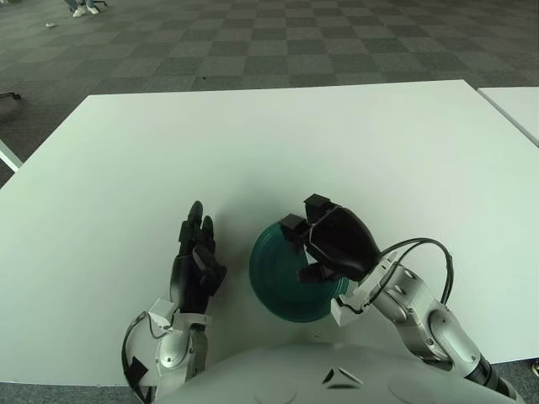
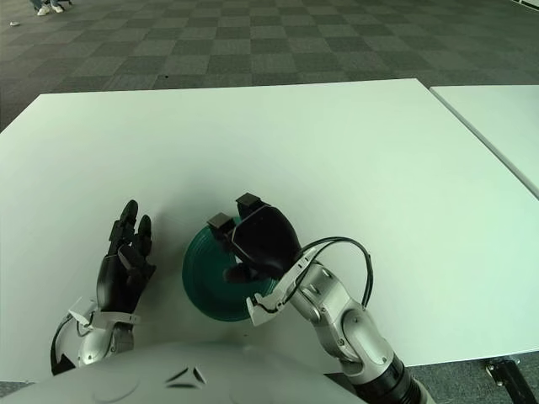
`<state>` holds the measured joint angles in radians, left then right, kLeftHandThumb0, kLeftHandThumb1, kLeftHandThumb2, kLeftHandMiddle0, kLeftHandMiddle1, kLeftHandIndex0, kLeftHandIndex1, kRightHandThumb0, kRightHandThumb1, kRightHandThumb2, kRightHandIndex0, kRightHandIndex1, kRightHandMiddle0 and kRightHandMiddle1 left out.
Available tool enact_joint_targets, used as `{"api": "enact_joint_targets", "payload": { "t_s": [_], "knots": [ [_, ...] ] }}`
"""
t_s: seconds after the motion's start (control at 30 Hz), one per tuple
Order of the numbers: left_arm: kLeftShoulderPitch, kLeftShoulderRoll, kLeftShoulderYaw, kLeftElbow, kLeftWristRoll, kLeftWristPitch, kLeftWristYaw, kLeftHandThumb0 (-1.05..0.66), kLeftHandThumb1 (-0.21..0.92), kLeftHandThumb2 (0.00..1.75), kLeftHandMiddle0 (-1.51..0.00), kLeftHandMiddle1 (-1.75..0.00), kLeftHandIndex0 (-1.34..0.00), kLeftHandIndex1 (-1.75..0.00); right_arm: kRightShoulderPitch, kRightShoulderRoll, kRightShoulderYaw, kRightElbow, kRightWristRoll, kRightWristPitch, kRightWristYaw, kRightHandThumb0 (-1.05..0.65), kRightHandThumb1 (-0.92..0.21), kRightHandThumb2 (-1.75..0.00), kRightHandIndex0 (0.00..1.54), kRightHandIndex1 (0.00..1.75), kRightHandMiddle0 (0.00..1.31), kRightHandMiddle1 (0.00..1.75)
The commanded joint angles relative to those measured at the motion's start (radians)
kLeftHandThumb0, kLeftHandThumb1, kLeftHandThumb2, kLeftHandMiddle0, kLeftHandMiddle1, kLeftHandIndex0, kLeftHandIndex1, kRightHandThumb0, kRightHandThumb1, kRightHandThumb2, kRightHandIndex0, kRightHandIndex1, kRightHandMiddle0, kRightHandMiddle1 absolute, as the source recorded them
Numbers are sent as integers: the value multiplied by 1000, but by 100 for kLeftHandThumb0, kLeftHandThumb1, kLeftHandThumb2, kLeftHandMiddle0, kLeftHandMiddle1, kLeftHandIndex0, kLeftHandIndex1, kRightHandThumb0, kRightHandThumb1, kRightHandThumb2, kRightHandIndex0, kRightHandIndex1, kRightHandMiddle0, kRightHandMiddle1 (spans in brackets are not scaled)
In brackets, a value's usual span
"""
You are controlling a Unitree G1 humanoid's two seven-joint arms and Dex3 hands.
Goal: Put the charger into the plate.
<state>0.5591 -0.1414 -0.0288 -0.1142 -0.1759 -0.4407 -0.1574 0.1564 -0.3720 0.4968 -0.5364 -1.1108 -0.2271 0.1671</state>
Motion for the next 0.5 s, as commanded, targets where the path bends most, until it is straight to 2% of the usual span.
{"api": "enact_joint_targets", "payload": {
  "t_s": [0.0, 0.37, 0.4, 0.47],
  "knots": [
    [13, -14, -15, 4, 17, 2, 25, -105, 92, 107, 0, 0, 0, -22, -16, -8, -7, 23, -8, -19, -23, -45, -42, -119, 104, 175, 53, 175],
    [7, -12, -37, 14, 31, -5, 52, -105, 92, 107, 0, 0, 0, -22, -29, -16, -4, 69, -6, -61, -61, -41, -55, -102, 87, 175, 43, 175],
    [5, -12, -38, 17, 32, -6, 54, -105, 92, 107, 0, 0, 0, -22, -28, -17, -4, 72, -6, -67, -74, -41, -60, -95, 85, 175, 40, 175],
    [1, -13, -40, 22, 34, -7, 58, -105, 92, 107, 0, 0, 0, -22, -28, -22, -5, 74, -10, -78, -93, -38, -75, -75, 63, 171, 31, 175]
  ]
}}
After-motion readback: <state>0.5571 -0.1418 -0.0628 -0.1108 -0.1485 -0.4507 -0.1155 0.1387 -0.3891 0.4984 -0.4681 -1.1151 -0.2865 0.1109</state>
